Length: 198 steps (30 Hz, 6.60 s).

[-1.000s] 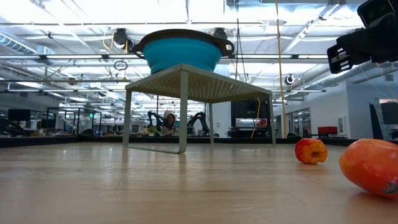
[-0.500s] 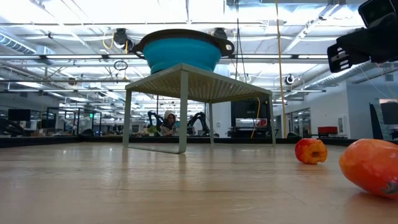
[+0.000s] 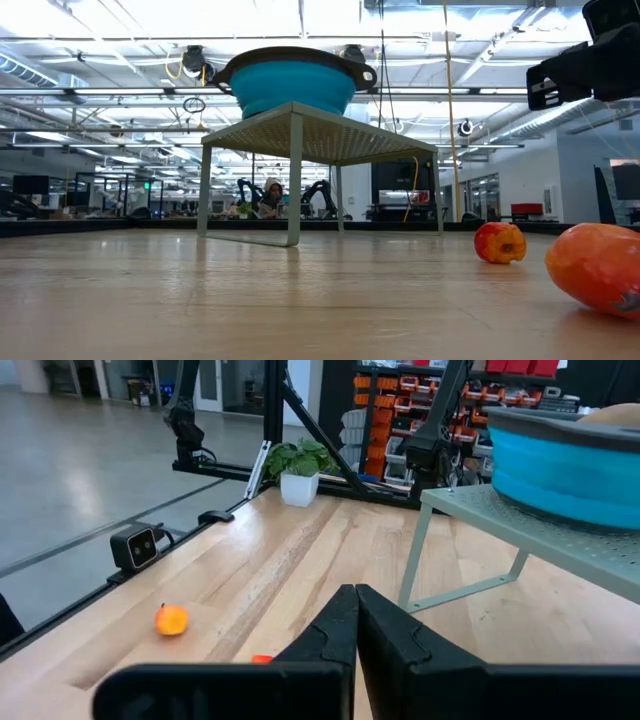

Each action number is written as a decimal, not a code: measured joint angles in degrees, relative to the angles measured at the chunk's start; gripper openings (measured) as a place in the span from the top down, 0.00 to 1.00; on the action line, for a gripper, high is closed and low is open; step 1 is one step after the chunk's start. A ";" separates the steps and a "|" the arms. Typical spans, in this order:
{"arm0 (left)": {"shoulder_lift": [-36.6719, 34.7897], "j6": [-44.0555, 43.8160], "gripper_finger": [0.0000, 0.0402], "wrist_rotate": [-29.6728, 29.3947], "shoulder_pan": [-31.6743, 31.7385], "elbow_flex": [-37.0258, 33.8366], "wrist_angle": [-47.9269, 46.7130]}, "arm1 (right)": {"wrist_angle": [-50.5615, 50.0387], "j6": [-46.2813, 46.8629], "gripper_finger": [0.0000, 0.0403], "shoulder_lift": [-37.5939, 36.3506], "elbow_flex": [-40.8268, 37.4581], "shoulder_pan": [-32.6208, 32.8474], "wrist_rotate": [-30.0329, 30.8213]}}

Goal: Pick & Place Fruit
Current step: Put the pomegranate into the collapsible colander on the shelf

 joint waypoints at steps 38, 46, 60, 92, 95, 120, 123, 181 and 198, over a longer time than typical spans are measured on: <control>-2.13 38.33 0.50 41.56 31.61 0.00 41.85 | 0.04 -4.48 1.00 0.00 0.00 -0.01 0.00; -1.86 43.26 0.50 50.49 39.17 0.00 41.88 | 0.04 -4.48 1.00 0.00 0.00 0.00 0.00; 0.51 56.39 0.50 53.18 43.65 0.00 41.58 | 0.04 -4.47 1.00 0.00 0.00 0.00 0.00; 3.77 73.79 0.50 57.09 43.65 0.02 44.72 | 0.42 -4.46 1.00 0.00 0.00 -0.02 0.00; 5.29 74.39 0.50 58.83 43.65 0.02 43.78 | 0.39 -4.46 1.00 0.00 0.00 -0.02 0.00; 18.71 78.77 0.50 64.71 46.99 17.18 21.90 | -0.02 -4.07 1.00 0.02 0.00 0.00 0.02; 22.23 78.76 0.50 65.60 47.49 21.36 17.21 | 0.00 -4.09 1.00 0.02 0.00 -0.01 0.03; 35.60 79.23 0.50 70.58 48.57 34.62 -9.79 | -0.04 -4.24 1.00 0.02 0.00 0.00 0.02; 36.65 78.69 0.47 69.94 48.46 34.58 -9.16 | -0.04 -4.24 1.00 0.02 0.00 -0.01 0.00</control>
